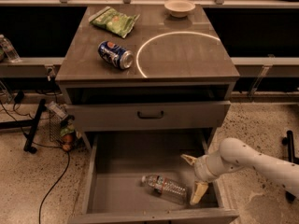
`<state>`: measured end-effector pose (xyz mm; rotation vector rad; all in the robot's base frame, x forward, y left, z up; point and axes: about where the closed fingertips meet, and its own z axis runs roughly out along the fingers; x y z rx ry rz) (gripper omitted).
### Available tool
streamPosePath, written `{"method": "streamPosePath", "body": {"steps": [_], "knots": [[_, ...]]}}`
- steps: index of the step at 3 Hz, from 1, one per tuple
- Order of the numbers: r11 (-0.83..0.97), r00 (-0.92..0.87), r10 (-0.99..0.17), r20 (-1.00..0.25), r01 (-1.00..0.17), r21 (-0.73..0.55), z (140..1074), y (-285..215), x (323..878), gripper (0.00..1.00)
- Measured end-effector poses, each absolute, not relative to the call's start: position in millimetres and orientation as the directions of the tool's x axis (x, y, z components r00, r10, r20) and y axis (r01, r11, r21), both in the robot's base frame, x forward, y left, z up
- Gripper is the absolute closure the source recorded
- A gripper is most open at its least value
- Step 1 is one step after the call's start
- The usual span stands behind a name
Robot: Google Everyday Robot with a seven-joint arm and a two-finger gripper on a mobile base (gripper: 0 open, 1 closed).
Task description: Place water bottle into middle drawer
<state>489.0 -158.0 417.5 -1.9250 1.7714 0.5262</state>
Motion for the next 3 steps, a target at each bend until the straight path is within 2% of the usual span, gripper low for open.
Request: {"method": "streamPosePath", "body": {"steps": [2, 3], "knots": [[0.098, 0.092, -0.763, -0.639, -0.962, -0.255, 566, -236, 499, 0.0], [0.134, 0.119, -0.801, -0.587, -0.92, -0.369, 654, -272, 492, 0.0]]}}
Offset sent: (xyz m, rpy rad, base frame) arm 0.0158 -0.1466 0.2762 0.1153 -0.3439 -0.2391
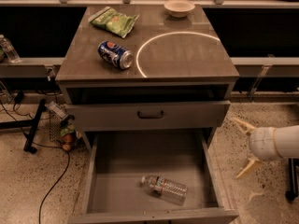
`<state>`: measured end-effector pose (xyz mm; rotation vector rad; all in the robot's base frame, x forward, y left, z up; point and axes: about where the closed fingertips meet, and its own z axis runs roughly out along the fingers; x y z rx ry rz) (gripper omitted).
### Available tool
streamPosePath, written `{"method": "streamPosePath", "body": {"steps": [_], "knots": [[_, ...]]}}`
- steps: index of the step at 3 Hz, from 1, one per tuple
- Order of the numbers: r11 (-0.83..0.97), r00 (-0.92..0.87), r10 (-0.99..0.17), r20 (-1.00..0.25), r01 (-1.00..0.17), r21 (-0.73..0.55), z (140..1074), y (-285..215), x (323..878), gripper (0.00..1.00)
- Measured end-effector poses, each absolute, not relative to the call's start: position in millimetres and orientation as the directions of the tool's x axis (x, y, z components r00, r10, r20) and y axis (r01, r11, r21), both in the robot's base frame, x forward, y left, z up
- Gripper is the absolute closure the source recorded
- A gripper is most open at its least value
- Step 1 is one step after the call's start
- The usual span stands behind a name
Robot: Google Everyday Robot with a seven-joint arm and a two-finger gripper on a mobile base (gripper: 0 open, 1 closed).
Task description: Place water bottle into middle drawer
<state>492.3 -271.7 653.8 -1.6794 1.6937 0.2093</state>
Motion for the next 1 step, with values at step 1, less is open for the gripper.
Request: {"method": "streamPosePath", "body": {"steps": [1], "knots": [[0.126, 0.124, -0.807, -0.578, -0.919, -0.374, 657.1, -269.5, 492.8, 0.0]]}}
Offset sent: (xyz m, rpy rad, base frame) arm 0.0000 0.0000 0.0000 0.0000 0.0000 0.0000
